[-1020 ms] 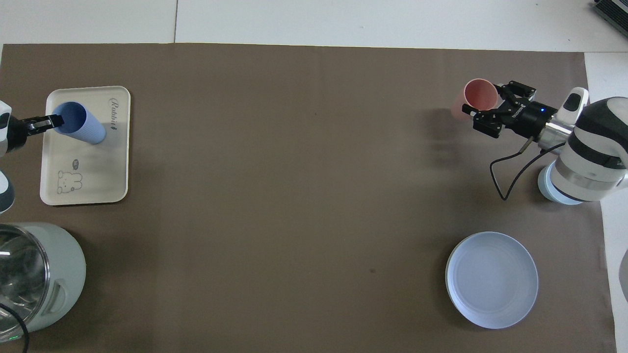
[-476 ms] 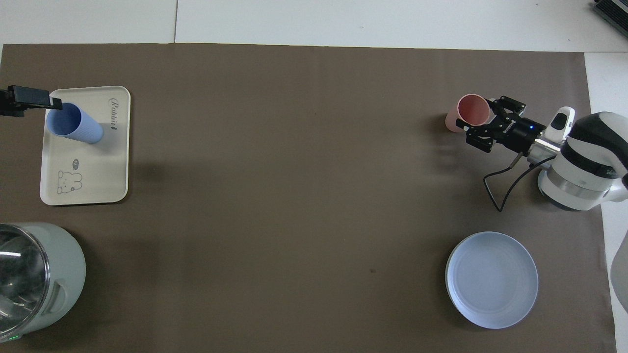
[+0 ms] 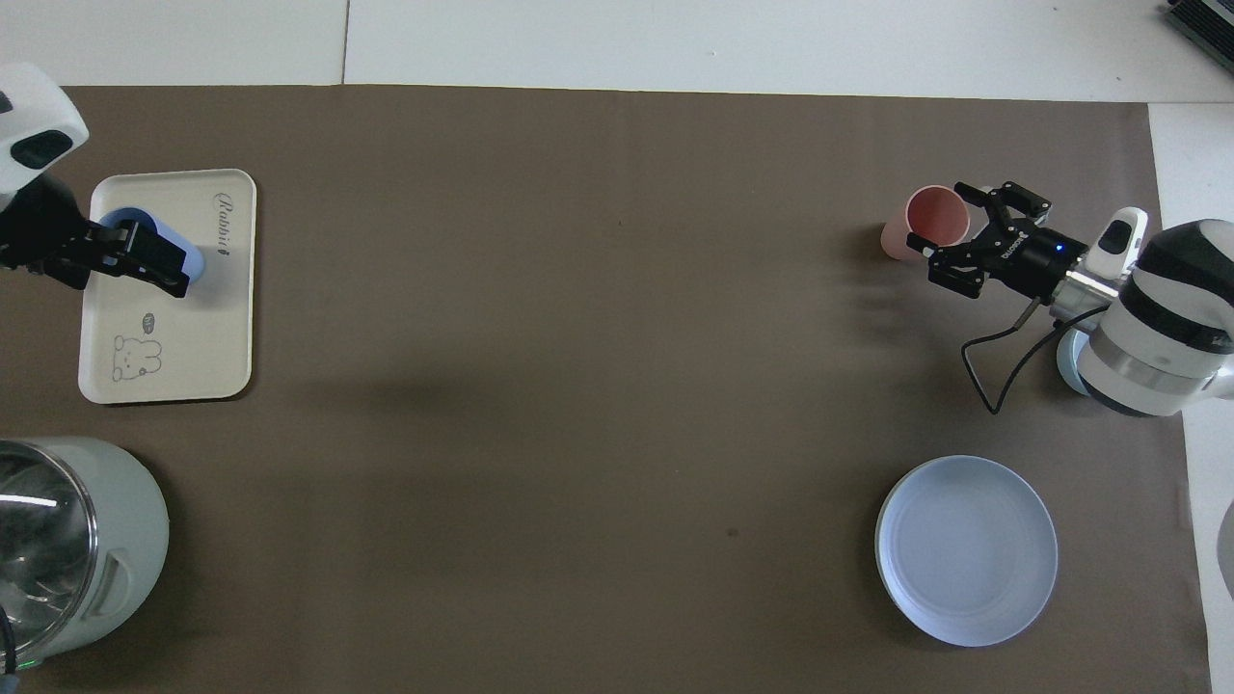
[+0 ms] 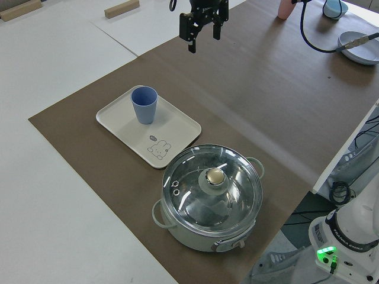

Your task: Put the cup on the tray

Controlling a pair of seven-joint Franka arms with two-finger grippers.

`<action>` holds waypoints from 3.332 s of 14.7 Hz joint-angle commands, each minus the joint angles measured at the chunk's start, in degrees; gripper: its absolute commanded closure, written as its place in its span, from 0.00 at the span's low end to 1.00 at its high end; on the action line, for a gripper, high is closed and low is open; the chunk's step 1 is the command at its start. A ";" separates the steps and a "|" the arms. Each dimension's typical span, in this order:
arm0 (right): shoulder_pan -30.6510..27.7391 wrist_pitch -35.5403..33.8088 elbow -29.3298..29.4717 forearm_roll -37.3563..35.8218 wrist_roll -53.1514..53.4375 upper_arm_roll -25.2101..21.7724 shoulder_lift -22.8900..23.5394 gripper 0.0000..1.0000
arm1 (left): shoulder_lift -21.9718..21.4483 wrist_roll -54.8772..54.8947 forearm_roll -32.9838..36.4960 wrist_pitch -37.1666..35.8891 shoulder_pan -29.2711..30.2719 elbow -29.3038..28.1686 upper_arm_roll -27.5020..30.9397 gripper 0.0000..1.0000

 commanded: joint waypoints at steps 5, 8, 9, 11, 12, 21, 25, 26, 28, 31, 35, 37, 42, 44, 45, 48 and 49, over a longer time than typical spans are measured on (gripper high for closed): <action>0.65 1.86 -1.79 -14.64 17.56 0.19 -9.56 0.00 | -5.12 -2.11 -2.70 -1.59 0.15 0.72 1.30 0.00; 0.47 0.99 -1.62 -28.19 28.81 0.28 -13.25 0.00 | -6.08 -2.11 -2.89 -1.50 0.60 0.20 1.30 0.00; 0.65 0.98 -1.70 -31.45 31.81 0.28 -14.31 0.00 | -6.26 -2.02 -2.80 -1.41 1.04 -0.33 1.30 0.00; 1.78 0.89 -1.71 -40.84 39.27 0.28 -16.42 0.00 | -7.05 -1.67 -2.80 -1.32 2.26 -1.73 1.21 0.00; 2.75 0.81 -1.71 -46.28 43.75 0.28 -17.65 0.00 | -7.40 -1.58 -2.80 -1.06 2.62 -2.09 1.21 0.00; 9.60 -5.60 -1.36 -77.59 88.73 0.37 -22.40 0.00 | -9.60 -1.41 -4.73 0.87 4.90 -5.34 1.30 0.00; 12.07 -20.26 6.01 -89.56 108.35 0.81 -22.58 0.00 | -9.60 -1.32 -4.73 1.75 4.91 -5.52 1.21 0.00; 12.07 -21.94 7.07 -90.10 109.44 0.81 -22.67 0.00 | -9.60 -1.32 -4.47 2.01 4.65 -5.43 1.13 0.00; 12.07 -24.84 9.44 -90.54 109.71 0.90 -22.76 0.00 | -9.60 -1.49 -4.12 2.19 4.38 -5.52 1.13 0.00; 11.37 -37.13 17.00 -93.62 110.49 0.72 -22.49 0.00 | -9.69 -1.41 -4.12 2.19 4.47 -5.69 1.13 0.00; 11.02 -41.20 19.39 -93.62 119.44 -0.42 -24.77 0.00 | -10.48 -1.50 -4.12 2.45 4.03 -7.09 1.04 0.00; 10.67 -43.48 18.95 -92.74 124.99 -1.04 -25.21 0.00 | -10.48 -1.50 -4.12 2.46 4.03 -7.28 1.04 0.00; 11.19 -37.34 8.75 -91.25 125.36 -0.95 -30.14 0.00 | -10.57 -1.85 -4.12 2.37 4.03 -7.19 1.04 0.00; 11.28 -37.86 8.84 -91.25 125.00 -0.95 -30.14 0.00 | -10.48 -1.85 -4.12 2.54 4.03 -7.10 1.04 0.00; 10.93 -37.78 9.19 -91.25 125.00 -1.04 -30.05 0.00 | -10.48 -1.76 -4.12 2.54 4.03 -7.10 1.04 0.00; 11.28 -38.91 9.19 -91.34 124.48 -0.78 -30.23 0.00 | -10.48 -1.76 -4.03 4.72 4.03 -7.01 1.04 0.00; 10.85 -39.96 9.89 -90.73 124.30 -0.86 -29.88 0.00 | -10.31 -1.93 -4.03 6.57 4.03 -7.01 1.04 0.00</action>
